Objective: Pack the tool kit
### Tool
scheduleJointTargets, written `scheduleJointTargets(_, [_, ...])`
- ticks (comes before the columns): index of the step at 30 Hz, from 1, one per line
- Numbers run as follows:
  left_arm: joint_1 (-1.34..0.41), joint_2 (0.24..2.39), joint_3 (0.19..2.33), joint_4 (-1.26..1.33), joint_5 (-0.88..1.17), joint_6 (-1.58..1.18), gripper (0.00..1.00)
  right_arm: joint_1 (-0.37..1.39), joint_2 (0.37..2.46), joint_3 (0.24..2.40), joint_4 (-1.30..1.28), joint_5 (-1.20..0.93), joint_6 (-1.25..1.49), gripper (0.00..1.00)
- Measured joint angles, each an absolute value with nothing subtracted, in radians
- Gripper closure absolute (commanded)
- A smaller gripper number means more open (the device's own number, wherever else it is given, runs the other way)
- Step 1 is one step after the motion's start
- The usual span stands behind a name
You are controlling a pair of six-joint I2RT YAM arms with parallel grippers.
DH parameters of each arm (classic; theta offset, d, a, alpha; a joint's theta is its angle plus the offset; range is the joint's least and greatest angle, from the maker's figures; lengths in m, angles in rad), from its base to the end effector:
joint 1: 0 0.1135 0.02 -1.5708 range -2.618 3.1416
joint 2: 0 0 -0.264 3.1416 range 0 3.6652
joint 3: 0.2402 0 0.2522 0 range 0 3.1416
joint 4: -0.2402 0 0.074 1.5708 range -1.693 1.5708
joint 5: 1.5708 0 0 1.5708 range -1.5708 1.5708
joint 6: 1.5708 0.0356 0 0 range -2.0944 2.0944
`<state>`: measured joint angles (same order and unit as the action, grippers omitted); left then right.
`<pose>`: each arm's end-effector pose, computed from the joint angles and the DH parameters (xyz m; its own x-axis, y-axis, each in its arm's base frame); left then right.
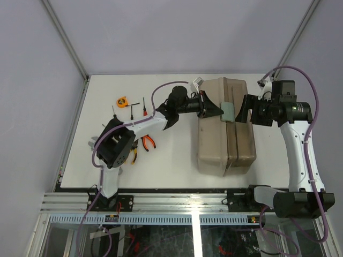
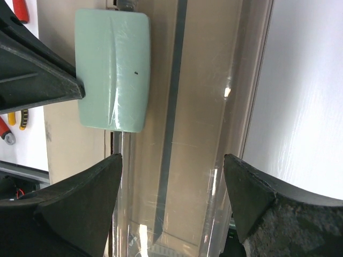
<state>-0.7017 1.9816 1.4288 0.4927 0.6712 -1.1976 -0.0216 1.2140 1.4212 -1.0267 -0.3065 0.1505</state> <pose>0.3425 -0.3184 0.2719 -0.9289 -0.1696 -0.3292 0.3145 0.1080 -0.9431 0.2290 0.0058 0.3911 -0.7502 0.1592 -0.6418 -0.0737 0.9444 0.3204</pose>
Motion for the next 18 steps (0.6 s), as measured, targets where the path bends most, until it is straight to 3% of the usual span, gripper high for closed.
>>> scheduleJointTargets(8, [-0.707,2.021,1.394,0.657,0.671,-1.311,0.99,-0.022,1.199,1.390,-1.027,-0.308,0.150,0.17])
scheduleJointTargets(18, [-0.726,2.025,1.394,0.664,0.651,-1.314,0.98,-0.022,1.178,1.348,-1.026,-0.303,0.151,0.17])
